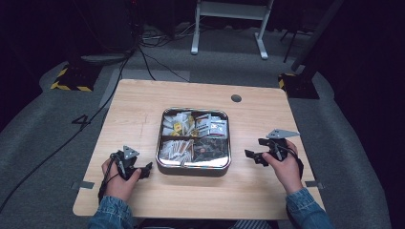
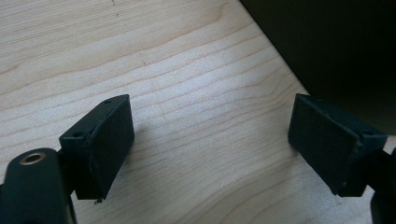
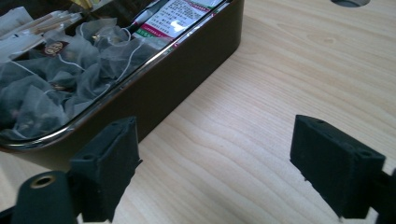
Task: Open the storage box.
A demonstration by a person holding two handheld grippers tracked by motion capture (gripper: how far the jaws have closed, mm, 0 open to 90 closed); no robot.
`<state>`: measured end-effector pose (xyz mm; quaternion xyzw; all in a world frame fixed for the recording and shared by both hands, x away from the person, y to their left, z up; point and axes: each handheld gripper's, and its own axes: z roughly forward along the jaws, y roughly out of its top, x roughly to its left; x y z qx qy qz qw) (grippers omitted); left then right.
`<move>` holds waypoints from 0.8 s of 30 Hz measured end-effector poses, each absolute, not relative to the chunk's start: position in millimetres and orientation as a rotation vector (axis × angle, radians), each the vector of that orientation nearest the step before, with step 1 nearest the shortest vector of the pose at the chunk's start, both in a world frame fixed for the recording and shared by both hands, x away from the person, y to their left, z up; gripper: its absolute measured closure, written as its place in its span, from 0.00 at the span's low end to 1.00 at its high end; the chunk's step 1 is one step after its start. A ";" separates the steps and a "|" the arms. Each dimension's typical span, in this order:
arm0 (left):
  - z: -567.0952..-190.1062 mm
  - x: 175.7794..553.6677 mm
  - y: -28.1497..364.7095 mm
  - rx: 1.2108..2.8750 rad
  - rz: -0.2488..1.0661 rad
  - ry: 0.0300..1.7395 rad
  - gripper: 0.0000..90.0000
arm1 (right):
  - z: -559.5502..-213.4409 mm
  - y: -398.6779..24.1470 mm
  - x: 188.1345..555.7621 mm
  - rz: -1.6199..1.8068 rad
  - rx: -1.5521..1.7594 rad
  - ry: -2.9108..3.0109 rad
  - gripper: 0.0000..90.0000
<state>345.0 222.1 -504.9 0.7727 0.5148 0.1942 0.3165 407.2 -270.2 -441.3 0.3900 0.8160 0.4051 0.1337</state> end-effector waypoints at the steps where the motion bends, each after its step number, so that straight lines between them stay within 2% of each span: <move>1: -504.9 345.0 222.1 2.034 0.511 1.355 0.16 | -439.4 -269.4 406.4 1.187 1.145 2.354 0.18; 24: -504.9 345.0 222.1 2.034 0.511 1.355 0.17 | -398.2 -225.7 422.1 1.155 0.954 2.441 0.17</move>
